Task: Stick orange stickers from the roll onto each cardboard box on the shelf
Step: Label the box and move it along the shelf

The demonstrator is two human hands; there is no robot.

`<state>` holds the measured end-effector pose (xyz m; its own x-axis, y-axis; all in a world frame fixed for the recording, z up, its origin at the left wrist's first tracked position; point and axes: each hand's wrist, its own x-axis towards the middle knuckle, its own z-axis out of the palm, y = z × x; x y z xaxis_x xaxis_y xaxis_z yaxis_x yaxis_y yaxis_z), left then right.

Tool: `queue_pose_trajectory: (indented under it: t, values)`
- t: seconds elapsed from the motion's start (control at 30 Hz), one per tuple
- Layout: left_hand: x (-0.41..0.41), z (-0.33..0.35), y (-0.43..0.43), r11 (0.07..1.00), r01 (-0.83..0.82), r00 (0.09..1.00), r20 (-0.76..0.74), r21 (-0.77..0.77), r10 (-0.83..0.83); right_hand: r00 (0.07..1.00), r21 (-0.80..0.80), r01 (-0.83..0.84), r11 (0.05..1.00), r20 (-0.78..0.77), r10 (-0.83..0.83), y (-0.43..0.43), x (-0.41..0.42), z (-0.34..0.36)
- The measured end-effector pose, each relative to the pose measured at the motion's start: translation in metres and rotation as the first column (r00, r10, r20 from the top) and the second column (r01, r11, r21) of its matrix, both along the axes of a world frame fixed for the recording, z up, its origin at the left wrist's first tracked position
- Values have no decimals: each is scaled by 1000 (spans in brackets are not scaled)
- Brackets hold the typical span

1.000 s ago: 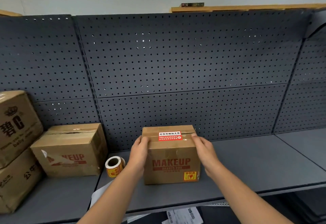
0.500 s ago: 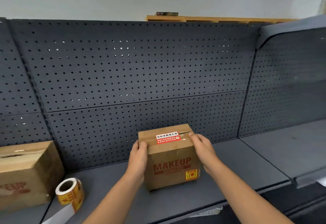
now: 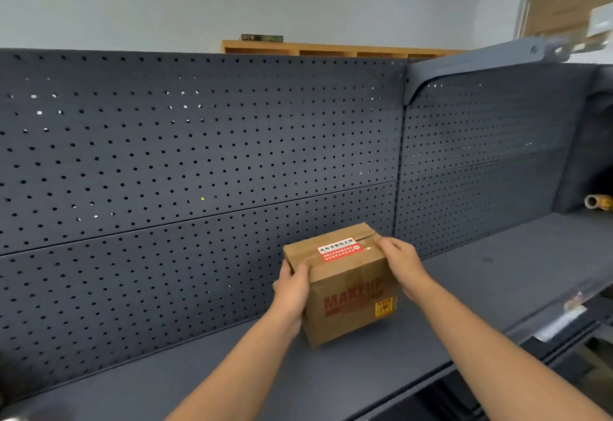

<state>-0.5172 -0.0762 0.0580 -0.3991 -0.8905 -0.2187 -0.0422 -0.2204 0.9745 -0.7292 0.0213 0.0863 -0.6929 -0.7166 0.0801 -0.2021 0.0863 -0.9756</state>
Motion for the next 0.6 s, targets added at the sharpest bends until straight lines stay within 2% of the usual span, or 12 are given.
queue_pose_trajectory:
  t: [0.23,0.4,0.6]
  values:
    - [-63,-2,-10,1000,24,1000,0,14,-24,987,0,94,996,130,-93,-5,-64,-17]
    - [-82,14,2,997,26,997,-69,74,-21,980,-46,157,987,130,-150,-14,-80,-20]
    - [-95,-4,-13,999,29,999,-15,-17,-30,990,7,122,993,77,-122,-33,-100,-18]
